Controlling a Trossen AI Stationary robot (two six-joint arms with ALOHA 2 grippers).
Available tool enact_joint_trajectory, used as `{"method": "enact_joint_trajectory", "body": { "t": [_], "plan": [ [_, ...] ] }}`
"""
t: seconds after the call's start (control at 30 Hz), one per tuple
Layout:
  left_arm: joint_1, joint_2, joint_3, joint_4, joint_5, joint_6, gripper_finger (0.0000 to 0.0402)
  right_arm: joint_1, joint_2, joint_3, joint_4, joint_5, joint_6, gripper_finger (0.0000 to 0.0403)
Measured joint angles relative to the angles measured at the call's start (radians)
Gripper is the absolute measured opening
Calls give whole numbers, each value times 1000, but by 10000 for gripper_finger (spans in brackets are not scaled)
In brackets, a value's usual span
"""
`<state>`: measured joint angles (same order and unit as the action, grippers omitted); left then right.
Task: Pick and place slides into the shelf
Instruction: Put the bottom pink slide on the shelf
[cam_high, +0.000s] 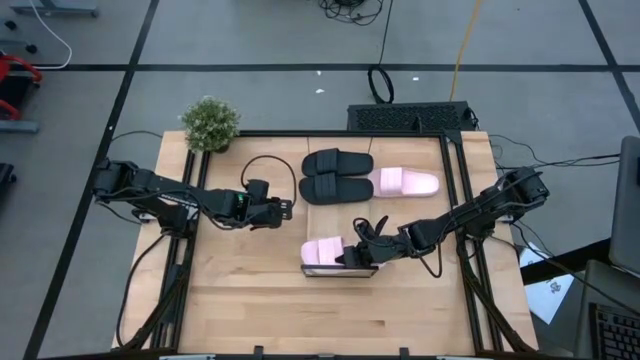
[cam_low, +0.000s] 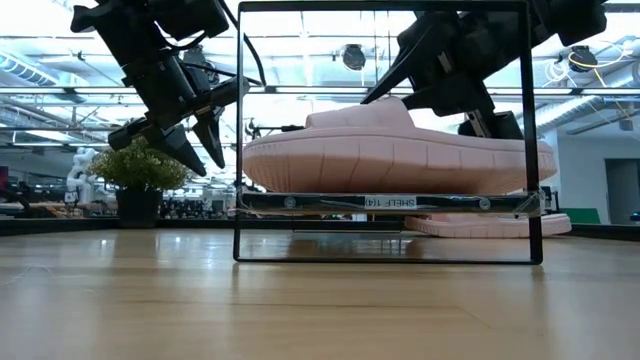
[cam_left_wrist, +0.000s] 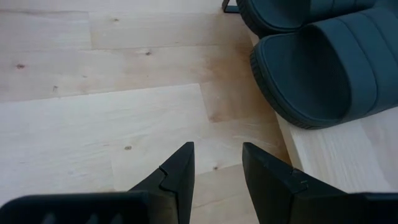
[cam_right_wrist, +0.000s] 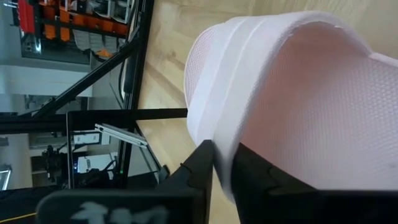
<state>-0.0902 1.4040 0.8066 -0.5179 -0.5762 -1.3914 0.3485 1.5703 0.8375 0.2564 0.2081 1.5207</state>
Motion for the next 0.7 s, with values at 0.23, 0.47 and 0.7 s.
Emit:
{"method": "enact_joint_trajectory", "body": {
  "t": [0.23,0.47,0.7],
  "plan": [
    [0,0,0,5,0,1,129,0,0,-1,12,-3,-30,55],
    [0,0,0,26,1,12,129,0,1,-1,17,-28,-32,61],
    [0,0,0,42,1,25,129,-2,1,-1,20,-56,-32,61]
  ]
}}
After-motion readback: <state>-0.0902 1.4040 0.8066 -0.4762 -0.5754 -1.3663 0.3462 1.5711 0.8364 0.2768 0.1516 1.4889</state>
